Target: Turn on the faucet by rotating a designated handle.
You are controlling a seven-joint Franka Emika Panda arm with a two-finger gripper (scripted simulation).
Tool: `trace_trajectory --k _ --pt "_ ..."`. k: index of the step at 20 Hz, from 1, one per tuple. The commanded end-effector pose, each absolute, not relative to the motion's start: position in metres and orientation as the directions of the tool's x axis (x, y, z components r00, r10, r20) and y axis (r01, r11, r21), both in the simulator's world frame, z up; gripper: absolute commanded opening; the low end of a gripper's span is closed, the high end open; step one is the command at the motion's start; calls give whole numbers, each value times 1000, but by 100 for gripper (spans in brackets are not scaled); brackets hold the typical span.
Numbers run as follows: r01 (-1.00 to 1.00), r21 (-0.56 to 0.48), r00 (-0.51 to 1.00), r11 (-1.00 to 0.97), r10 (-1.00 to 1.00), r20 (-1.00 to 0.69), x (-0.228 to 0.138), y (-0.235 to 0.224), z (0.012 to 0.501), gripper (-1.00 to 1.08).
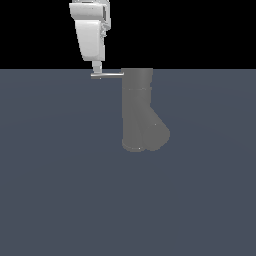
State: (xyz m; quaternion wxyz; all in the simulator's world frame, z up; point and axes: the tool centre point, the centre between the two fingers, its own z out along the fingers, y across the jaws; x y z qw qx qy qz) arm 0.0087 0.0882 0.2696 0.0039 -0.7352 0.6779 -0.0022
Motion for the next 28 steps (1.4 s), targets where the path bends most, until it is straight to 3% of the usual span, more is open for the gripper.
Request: trace_trajectory --k 1,11,28 --pt "-997 0 81 -81 -997 0 -3 87 270 -100" --pt "-996 -6 90 -90 -996 -1 -24 90 269 -100" --pt "-996 -2 85 -85 -996 -1 -69 32 270 -100"
